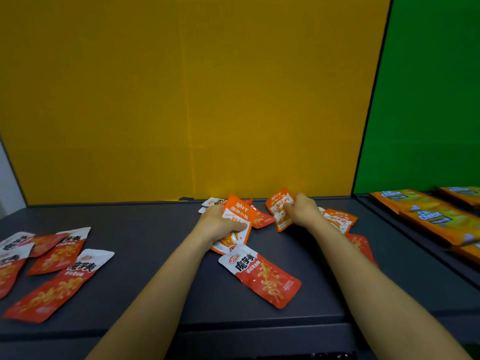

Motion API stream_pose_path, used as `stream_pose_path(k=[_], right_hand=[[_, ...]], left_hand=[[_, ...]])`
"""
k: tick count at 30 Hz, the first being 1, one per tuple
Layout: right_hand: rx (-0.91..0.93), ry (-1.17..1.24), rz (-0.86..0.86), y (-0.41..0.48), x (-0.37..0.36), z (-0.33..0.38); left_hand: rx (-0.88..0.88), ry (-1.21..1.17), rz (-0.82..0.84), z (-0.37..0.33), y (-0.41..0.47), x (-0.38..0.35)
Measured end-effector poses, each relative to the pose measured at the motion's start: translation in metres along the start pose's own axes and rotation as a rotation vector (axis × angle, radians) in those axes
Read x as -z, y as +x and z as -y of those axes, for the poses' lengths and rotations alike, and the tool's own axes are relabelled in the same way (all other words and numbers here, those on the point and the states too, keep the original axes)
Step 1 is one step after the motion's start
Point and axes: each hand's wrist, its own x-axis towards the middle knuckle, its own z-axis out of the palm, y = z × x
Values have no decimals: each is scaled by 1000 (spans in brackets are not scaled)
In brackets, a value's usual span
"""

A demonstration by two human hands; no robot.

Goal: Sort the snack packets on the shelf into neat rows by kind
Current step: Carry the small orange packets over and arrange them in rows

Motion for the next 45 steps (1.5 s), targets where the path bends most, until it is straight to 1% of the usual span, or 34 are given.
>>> stream_pose_path(k=[2, 4, 6, 8, 10, 12, 15, 19, 22, 25, 27, 31, 33, 35, 38, 40, 43, 45], right_hand=[[-1, 28, -53, -2, 2, 0], [8, 95, -120, -3, 7, 0], [21, 219, -169, -2, 14, -1], [7, 375, -190, -3, 25, -4], [-18, 484, -180, -4, 42, -12], [-29, 479, -137, -4, 57, -25], [-71, 470, -108, -2, 74, -53], [-171, 411, -92, 2, 69, -87], [-208, 281, -72, 1, 56, -101], [-252, 77, -126, 2, 55, -105], [-248, -29, -136, 3, 55, -106], [-234, -40, -93, 0, 56, -103], [-217, -19, -81, 1, 57, -103], [-190, 70, -94, 3, 60, -102], [-179, 367, -71, 11, 67, -104], [-156, 504, -70, 17, 74, -104], [-157, 569, -85, 31, 82, -104], [-162, 513, -75, 39, 83, -103]], left_hand=[[-58, -25, -54, 0, -2, 2], [-110, -56, -141, 0, -2, 5], [-147, -115, -220, 0, -3, 6], [-156, -192, -256, -2, -4, 6], [-156, -273, -250, -6, -7, 4], [-130, -356, -224, -11, -9, 2], [-38, -438, -141, -22, -9, -4], [38, -373, -16, -41, -3, -18], [79, -331, 45, -52, 7, -37], [108, -276, 73, -61, 19, -59], [124, -248, 83, -67, 27, -74], [130, -186, 87, -73, 44, -101], [134, -157, 79, -74, 52, -111], [139, -125, 73, -76, 58, -119], [141, -107, 68, -82, 64, -125], [146, -99, 65, -84, 67, -129], [156, -74, 69, -85, 70, -135], [152, -65, 42, -85, 72, -140]])
